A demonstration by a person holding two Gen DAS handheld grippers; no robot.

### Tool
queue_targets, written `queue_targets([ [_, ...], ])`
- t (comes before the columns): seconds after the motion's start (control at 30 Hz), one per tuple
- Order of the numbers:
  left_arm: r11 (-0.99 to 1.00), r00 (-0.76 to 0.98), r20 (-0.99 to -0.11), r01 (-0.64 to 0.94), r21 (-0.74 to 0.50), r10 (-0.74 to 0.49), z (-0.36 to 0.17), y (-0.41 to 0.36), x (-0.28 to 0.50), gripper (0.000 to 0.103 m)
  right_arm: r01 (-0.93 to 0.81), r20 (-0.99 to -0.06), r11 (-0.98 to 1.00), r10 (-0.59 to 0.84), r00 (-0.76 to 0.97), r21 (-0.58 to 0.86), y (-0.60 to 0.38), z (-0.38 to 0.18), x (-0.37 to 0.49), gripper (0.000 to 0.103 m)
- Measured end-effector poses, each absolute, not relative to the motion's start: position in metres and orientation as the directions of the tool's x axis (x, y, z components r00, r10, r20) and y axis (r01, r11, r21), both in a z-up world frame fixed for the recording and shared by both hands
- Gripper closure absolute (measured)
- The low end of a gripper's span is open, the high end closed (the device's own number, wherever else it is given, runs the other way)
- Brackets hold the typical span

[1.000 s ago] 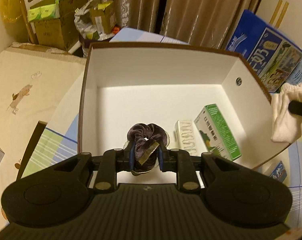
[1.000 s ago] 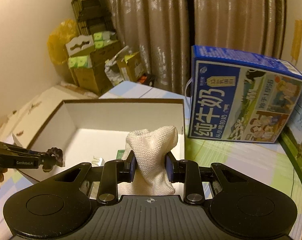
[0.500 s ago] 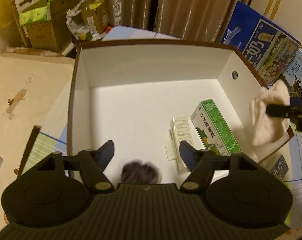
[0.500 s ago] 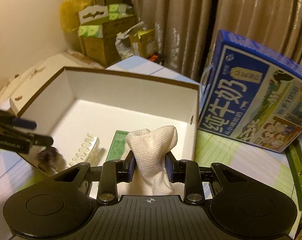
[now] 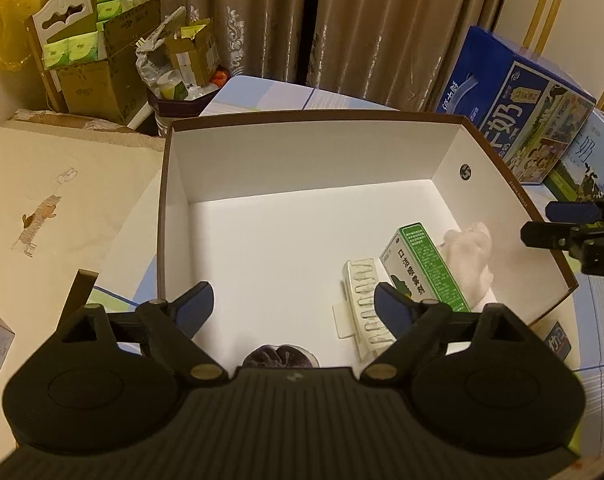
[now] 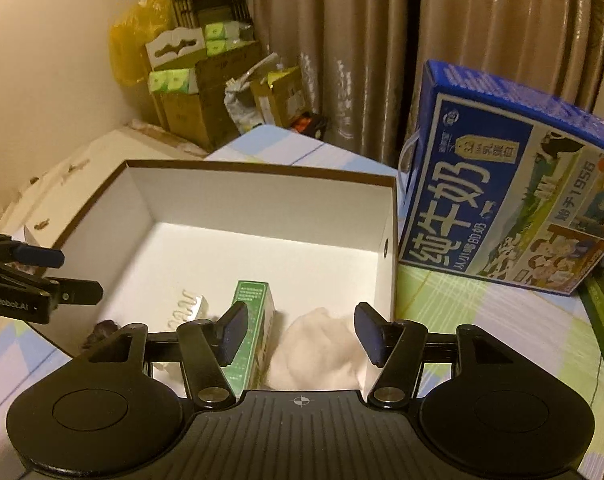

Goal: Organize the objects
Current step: 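Open the left tool to drop the pouch while the right tool releases the cloth, then pull both tools back from the brown box toward the remaining items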

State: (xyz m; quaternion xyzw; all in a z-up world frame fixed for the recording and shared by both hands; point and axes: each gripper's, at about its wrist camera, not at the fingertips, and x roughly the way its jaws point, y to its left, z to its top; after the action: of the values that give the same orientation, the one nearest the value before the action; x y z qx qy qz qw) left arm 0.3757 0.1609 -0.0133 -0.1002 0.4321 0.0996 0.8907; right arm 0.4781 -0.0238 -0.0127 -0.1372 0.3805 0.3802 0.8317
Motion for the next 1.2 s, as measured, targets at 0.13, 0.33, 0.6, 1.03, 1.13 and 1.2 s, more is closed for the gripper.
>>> queue_targets([
  [0.13, 0.963, 0.612, -0.786, -0.256, -0.090, 0.089, -0.007, 0.157, 0.371, 0.015, -0.734, -0.730, 0.674, 0.541, 0.417, 0.080, -0.032, -0.004, 0.470, 0.046],
  [0.33, 0.963, 0.610, -0.788, -0.254, -0.091, 0.086, 0.002, 0.151, 0.362, 0.015, -0.721, -0.720, 0.683, 0.557, 0.414, 0.114, -0.045, 0.003, 0.453, 0.046],
  [0.6, 0.961, 0.619, -0.781, -0.255, -0.105, 0.079, 0.016, 0.143, 0.338, 0.014, -0.695, -0.702, 0.703, 0.571, 0.425, 0.151, -0.067, 0.013, 0.425, 0.046],
  [1.03, 0.962, 0.632, -0.772, -0.245, -0.122, 0.063, 0.033, 0.121, 0.287, 0.014, -0.676, -0.671, 0.715, 0.591, 0.447, 0.179, -0.098, 0.028, 0.376, 0.046],
  [1.13, 0.960, 0.625, -0.778, -0.248, -0.128, 0.058, 0.031, 0.117, 0.274, 0.014, -0.663, -0.668, 0.718, 0.601, 0.438, 0.211, -0.107, 0.028, 0.367, 0.046],
  [1.2, 0.960, 0.621, -0.782, -0.248, -0.130, 0.055, 0.030, 0.114, 0.266, 0.014, -0.656, -0.668, 0.720, 0.604, 0.434, 0.226, -0.112, 0.028, 0.362, 0.046],
])
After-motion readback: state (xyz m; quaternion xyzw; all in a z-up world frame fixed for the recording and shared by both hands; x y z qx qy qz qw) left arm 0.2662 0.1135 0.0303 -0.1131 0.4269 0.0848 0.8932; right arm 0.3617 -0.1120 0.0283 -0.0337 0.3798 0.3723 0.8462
